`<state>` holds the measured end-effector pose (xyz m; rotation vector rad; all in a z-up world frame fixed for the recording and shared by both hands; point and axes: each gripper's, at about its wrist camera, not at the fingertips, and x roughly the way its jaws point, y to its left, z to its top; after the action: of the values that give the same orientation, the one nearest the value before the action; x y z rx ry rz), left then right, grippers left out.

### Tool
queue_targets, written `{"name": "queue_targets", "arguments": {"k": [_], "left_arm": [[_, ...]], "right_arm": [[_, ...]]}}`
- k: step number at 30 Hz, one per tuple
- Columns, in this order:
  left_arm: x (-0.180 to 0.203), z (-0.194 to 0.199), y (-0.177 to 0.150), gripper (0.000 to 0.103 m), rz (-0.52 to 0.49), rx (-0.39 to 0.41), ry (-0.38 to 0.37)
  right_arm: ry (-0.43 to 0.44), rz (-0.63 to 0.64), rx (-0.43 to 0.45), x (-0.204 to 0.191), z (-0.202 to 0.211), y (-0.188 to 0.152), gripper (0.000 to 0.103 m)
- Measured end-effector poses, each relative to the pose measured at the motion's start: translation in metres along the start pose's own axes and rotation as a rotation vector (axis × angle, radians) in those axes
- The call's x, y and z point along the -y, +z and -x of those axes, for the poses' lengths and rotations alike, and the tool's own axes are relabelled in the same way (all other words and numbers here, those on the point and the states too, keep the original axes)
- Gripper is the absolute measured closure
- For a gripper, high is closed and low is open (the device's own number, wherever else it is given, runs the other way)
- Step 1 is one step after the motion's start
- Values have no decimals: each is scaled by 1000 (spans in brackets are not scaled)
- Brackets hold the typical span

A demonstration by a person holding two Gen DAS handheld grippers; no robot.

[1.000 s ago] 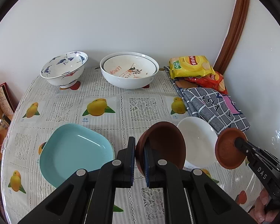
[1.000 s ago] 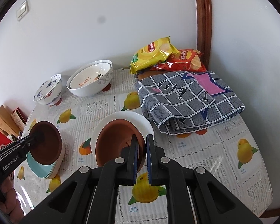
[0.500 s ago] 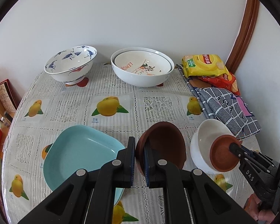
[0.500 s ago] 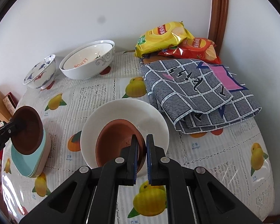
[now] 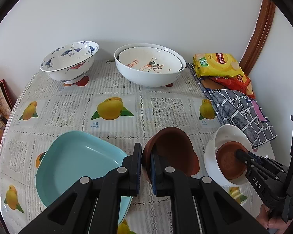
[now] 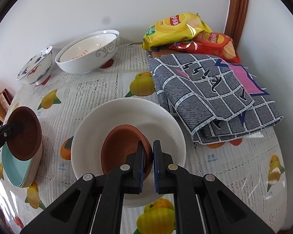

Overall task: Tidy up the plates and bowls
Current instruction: 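Lower the right gripper's terracotta dish into the white bowl and open it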

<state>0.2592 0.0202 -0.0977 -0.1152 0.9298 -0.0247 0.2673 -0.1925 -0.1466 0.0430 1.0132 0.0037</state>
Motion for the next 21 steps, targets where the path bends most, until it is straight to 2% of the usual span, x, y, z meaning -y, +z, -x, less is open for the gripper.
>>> {"name": "queue_targets", "arguments": {"k": [8,14,21], "left_arm": [[-3,-5,0,94,8,-11,-5],[-6,-9,-1,94,15,-18,-3],[-7,-11,0,94,14,-21,-2]], "right_arm": [[-22,29,-5,-5,-5,2,94],[-107,84,-4,-12,-14,3,94],[-97,88,-25,-13,-19,2,92]]}}
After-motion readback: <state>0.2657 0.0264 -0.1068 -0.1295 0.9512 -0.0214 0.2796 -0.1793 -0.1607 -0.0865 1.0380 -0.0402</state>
